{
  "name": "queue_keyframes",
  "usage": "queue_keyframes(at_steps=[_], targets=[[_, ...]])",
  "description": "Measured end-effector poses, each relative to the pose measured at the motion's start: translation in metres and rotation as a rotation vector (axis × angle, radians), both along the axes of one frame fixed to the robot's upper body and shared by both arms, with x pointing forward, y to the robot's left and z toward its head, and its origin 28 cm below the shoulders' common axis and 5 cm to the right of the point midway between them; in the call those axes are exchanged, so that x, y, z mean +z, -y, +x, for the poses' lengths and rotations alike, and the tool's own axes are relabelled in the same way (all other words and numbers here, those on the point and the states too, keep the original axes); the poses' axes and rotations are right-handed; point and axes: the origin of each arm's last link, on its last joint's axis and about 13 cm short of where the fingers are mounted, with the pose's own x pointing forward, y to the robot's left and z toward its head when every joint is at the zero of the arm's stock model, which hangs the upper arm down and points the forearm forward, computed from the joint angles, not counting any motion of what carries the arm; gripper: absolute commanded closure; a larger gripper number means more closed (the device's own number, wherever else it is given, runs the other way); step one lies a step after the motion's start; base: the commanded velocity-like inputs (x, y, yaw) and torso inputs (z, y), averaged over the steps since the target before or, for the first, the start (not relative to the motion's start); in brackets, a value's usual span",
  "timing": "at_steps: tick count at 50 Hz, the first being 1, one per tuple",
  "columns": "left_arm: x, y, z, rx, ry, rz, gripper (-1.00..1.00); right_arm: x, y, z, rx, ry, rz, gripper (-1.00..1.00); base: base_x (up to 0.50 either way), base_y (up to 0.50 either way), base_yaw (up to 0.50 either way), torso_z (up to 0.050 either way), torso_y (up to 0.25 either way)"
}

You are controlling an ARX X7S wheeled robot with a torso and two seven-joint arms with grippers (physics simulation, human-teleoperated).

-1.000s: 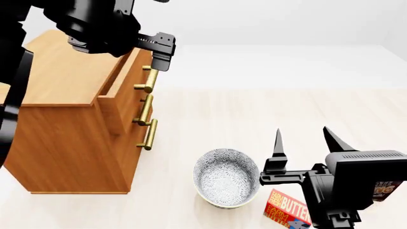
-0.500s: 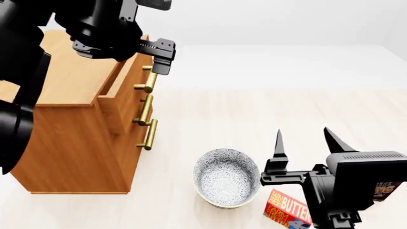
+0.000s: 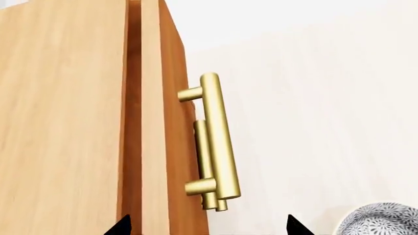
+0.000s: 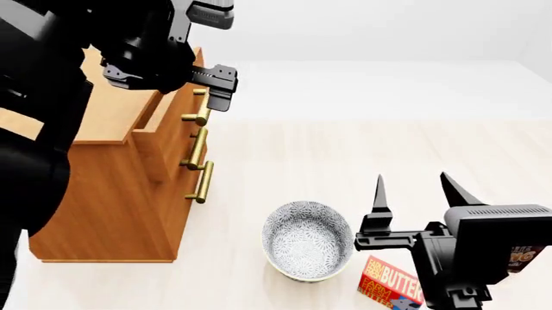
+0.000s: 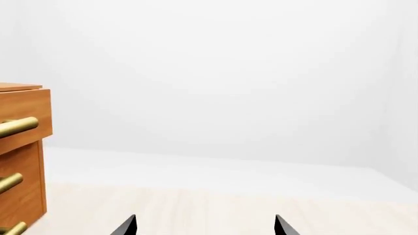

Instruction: Put the butter at the back in the top drawer of the cabinet and close it.

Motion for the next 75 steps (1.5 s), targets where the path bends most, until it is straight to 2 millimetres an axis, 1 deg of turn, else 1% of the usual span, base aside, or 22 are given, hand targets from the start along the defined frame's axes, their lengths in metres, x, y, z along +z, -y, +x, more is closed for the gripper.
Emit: queue_keyframes(at_steps=[40,59,75], targets=[[-0.017,-0.003,0.007,0.034,-0.068,0.006,-1.00,0.000,0.001,0.000,-0.002,0.002,0.006,-1.00,0.00,0.00,0.00,0.000,0.000],[-0.018,-0.004,0.008,0.035,-0.067,-0.006,-1.00,-0.001,0.002,-0.001,-0.004,-0.001,0.010,-1.00,0.00,0.00,0.00,0.000,0.000],[-0.018,-0.007,0.006,0.013,-0.110,-0.061,-1.00,-0.001,0.003,0.000,-0.005,-0.001,0.011,-1.00,0.00,0.00,0.00,0.000,0.000]])
